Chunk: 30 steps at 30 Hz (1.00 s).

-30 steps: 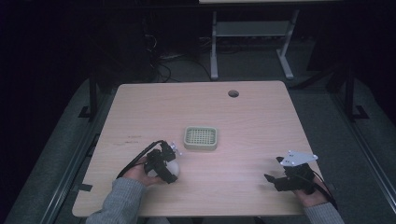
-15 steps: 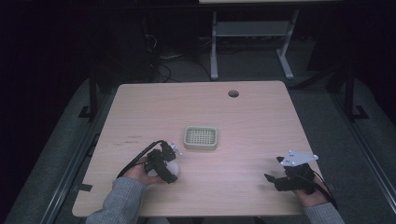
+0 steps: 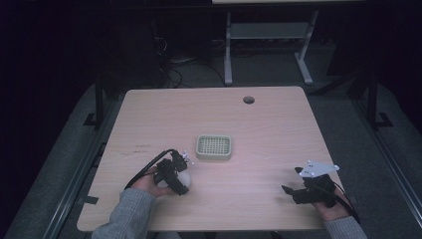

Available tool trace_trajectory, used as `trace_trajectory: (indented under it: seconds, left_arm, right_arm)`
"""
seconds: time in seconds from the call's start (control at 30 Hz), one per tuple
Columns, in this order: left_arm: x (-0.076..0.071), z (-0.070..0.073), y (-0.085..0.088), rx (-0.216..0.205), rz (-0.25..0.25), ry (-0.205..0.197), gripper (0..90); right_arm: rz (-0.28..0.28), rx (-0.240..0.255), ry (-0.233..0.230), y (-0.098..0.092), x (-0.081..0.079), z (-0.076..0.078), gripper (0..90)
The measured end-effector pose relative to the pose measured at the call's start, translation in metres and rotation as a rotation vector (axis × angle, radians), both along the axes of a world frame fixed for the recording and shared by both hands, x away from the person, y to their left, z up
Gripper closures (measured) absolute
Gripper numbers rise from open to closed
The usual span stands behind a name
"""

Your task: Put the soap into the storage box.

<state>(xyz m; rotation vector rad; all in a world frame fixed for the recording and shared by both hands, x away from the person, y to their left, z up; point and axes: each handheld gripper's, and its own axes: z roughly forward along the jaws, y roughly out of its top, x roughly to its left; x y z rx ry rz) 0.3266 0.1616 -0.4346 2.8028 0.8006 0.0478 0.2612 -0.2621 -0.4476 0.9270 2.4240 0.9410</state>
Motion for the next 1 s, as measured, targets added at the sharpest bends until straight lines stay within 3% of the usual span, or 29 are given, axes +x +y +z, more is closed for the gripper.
trace_trajectory:
  seconds: [0.5, 1.0]
  left_arm:
    - [0.000, 0.012, -0.004, -0.011, -0.005, -0.015, 23.7]
    - [0.010, 0.023, -0.014, -0.009, -0.020, 0.005, 23.7]
  right_arm:
    - [0.002, -0.002, 0.000, 0.001, 0.000, 0.000, 21.3]
    - [0.004, 0.009, 0.000, 0.002, 0.000, 0.001, 21.2]
